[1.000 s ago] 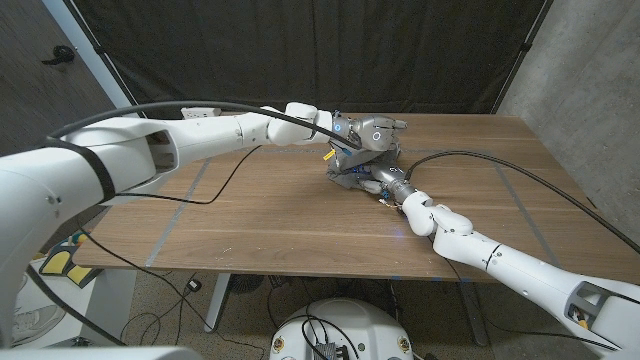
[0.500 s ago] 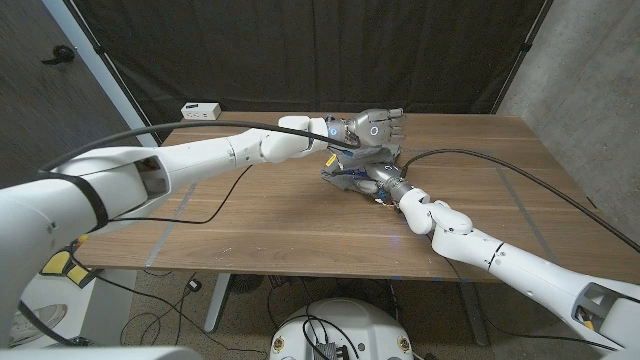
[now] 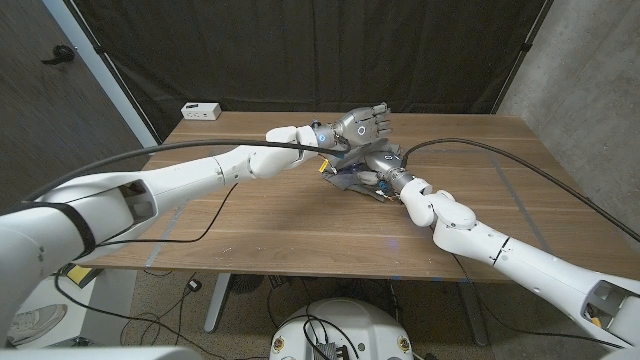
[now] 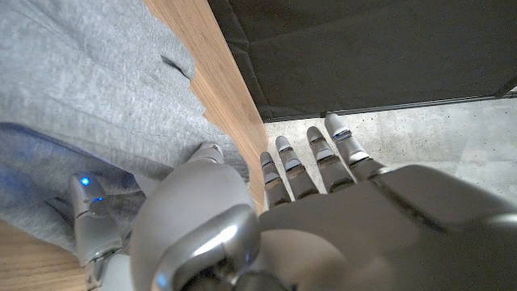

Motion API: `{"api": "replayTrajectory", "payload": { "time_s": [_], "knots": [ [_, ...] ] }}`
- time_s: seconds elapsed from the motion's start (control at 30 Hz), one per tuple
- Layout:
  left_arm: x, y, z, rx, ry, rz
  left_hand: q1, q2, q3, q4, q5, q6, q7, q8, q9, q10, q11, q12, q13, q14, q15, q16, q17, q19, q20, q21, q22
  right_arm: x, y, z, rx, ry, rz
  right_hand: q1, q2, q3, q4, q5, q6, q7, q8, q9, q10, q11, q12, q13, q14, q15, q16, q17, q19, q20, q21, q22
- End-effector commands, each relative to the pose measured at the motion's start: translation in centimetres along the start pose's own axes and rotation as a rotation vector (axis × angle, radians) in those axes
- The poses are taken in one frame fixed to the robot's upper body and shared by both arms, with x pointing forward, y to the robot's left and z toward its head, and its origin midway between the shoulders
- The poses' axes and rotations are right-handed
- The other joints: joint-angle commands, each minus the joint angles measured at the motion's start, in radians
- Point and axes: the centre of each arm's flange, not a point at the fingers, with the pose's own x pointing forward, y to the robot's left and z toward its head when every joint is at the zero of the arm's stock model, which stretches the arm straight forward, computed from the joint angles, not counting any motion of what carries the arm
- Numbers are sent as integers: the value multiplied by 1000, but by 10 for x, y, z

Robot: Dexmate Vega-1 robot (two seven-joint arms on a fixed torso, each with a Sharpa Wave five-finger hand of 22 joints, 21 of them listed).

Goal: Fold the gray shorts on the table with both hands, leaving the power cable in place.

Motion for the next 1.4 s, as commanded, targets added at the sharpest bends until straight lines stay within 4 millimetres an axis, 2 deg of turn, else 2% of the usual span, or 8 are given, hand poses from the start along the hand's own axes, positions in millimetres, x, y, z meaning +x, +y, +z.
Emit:
{"api": "replayTrajectory", "payload": {
  "time_s": [0.03, 0.33, 0.5, 0.63, 0.83, 1.1, 1.4],
  "knots": [
    [-12, 1, 0, 5, 19, -15, -12, 2, 4, 4, 6, 1, -2, 5, 0, 0, -3, 5, -1, -3, -105, 4, 2, 1, 7, -2, 4, -23, -4, -4, -40, 49, 17, -7, 0, -2, -2, -1, 0, -3, -2, 3, 6, -1, 2, 4, -1, -30, 5, 3, 8, -2, 3, 2],
    [-16, 4, -5, 6, 51, -6, -15, 0, 5, 1, 6, 4, -3, 8, -1, 0, -4, 8, -1, -1, -107, 6, 1, 2, 6, -2, 3, -51, -6, -14, -35, 121, 16, -8, -1, -1, -2, 0, 6, -5, 1, 3, 9, -3, 3, 4, 2, -32, 5, 2, 12, -4, 4, 2],
    [-23, 4, -10, 4, 76, -11, -16, 0, 6, -1, 7, 5, -3, 9, -1, 1, -5, 9, -2, -1, -107, 6, 0, 2, 6, -3, 3, -61, -8, -17, -51, 149, 6, -9, -1, 0, -2, 0, 8, -4, 1, 3, 11, 1, 4, 4, 5, -32, 6, 1, 16, -3, 5, 2],
    [-33, 1, -14, -9, 110, -29, -17, 0, 6, -2, 7, 7, -3, 10, -1, 1, -5, 10, -2, -1, -107, 6, 0, 3, 7, -3, 3, -67, -9, -21, -52, 170, 1, -11, -2, 1, -1, 0, 10, -5, 2, 3, 12, -8, 4, 4, 6, -32, 6, 1, 16, -3, 4, 2],
    [-52, -6, -19, -36, 174, -69, -19, -1, 7, -4, 7, 8, -3, 11, -2, 1, -5, 11, -2, -1, -107, 7, 0, 5, 7, -3, 3, -74, -16, -28, -37, 208, -23, -12, -2, 3, -1, 1, 11, -6, 2, 3, 12, -7, 4, 4, 7, -34, 5, 0, 18, -3, 4, 2],
    [-89, -16, -27, -75, 278, -141, -20, -3, 9, -9, 7, 14, -3, 13, -2, 4, -9, 14, -2, 3, -107, 9, -2, 8, 9, -4, 2, -86, -36, -43, -12, 289, -94, -12, -3, 5, -3, 1, 13, -7, 2, 3, 16, -7, 5, 4, 9, -37, 5, -1, 21, -5, 4, 2],
    [-125, -23, -31, -129, 397, -209, -21, -4, 11, -12, 8, 22, -2, 16, -2, 5, -8, 16, -3, 4, -106, 9, -2, 11, 12, -5, 2, -87, -49, -43, 15, 298, -177, -9, -4, 10, -8, 3, 14, -8, 2, 3, 16, -12, 5, 4, 11, -38, 4, -4, 22, -6, 4, 2]
  ]
}}
